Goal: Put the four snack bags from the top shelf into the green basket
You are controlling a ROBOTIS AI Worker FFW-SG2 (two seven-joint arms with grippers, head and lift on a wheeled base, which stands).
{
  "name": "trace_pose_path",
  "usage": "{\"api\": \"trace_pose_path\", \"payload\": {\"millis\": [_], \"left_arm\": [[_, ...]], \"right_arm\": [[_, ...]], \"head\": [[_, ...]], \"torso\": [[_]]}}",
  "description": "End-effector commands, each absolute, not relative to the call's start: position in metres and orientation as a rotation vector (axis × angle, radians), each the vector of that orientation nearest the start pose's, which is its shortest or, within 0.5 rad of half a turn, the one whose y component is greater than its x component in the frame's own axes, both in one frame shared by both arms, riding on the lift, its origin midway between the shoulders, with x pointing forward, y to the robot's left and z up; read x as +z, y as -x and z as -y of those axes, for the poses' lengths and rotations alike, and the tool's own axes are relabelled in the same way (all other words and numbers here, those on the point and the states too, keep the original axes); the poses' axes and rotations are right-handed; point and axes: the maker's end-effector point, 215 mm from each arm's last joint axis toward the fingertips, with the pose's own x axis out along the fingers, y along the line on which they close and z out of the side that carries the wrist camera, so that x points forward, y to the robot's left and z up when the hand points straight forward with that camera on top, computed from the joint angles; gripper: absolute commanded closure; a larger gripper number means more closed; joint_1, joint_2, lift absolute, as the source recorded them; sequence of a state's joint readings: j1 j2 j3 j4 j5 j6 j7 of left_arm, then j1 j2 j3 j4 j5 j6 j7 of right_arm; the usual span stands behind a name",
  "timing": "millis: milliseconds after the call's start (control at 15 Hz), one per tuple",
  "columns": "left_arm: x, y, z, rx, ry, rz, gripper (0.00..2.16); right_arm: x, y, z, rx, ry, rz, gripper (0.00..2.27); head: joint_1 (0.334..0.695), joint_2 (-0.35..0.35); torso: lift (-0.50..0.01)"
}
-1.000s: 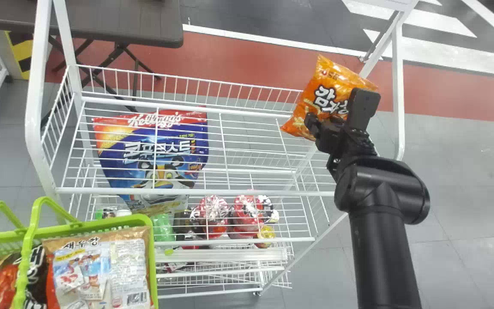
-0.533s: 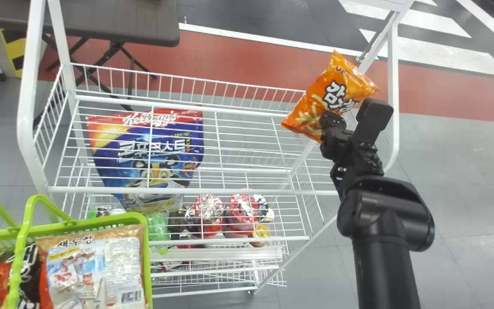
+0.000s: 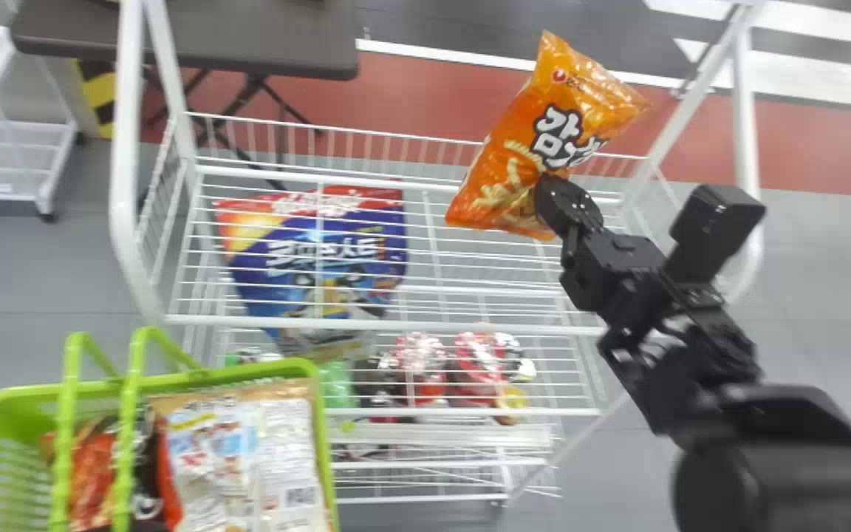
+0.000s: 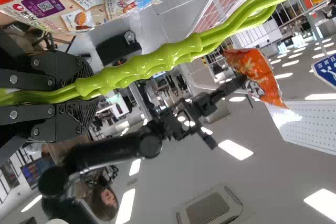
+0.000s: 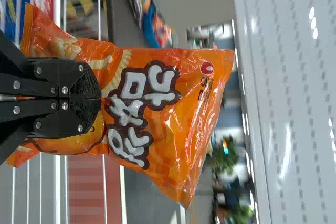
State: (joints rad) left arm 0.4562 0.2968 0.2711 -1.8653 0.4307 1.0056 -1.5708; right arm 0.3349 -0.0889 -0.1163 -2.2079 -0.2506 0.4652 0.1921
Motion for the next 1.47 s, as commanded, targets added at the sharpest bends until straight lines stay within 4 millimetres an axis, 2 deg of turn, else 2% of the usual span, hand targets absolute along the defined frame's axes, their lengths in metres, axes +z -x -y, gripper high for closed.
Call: {"api": "trace_pose_path", "payload": {"millis": [0,67,200,333,400,533,733,867,1200,1400], "left_arm": [[-0.399,-0.229,-0.173,-1.284,0.941,-0.724,2.15],[-0.399,-0.229,-0.174,-1.281,0.94,-0.726,2.15],[-0.399,-0.229,-0.175,-1.28,0.941,-0.723,2.15],[-0.4,-0.228,-0.176,-1.275,0.944,-0.724,2.15],[-0.4,-0.228,-0.176,-1.274,0.946,-0.725,2.15],[-0.401,-0.228,-0.175,-1.273,0.948,-0.724,2.15],[-0.401,-0.228,-0.175,-1.271,0.951,-0.724,2.15],[-0.401,-0.228,-0.174,-1.273,0.95,-0.724,2.15],[-0.398,-0.225,-0.168,-1.286,0.966,-0.738,2.15],[-0.397,-0.225,-0.165,-1.294,0.969,-0.742,2.15]], "right_arm": [[-0.295,-0.444,0.173,0.326,-0.2,-0.2,2.25],[-0.298,-0.422,0.154,0.39,-0.252,-0.243,2.25],[-0.314,-0.379,0.122,0.503,-0.327,-0.377,2.25],[-0.326,-0.337,0.102,0.605,-0.396,-0.522,2.25],[-0.334,-0.309,0.091,0.666,-0.436,-0.62,2.25],[-0.34,-0.268,0.08,0.752,-0.496,-0.759,2.25],[-0.35,-0.228,0.07,0.831,-0.53,-0.926,2.25],[-0.369,-0.229,0.052,0.853,-0.535,-0.966,2.25],[-0.431,-0.256,-0.007,0.9,-0.521,-0.998,2.25],[-0.435,-0.28,-0.048,0.955,-0.523,-0.906,2.25]], "head": [[0.695,-0.13],[0.695,-0.053],[0.695,0.017],[0.695,0.075],[0.695,0.104],[0.695,0.177],[0.695,0.232],[0.695,0.273],[0.695,0.35],[0.695,0.35]], "torso": [[0.0],[0.0],[0.0],[0.0],[0.0],[0.0],[0.0],[0.0],[0.0],[0.0]]}}
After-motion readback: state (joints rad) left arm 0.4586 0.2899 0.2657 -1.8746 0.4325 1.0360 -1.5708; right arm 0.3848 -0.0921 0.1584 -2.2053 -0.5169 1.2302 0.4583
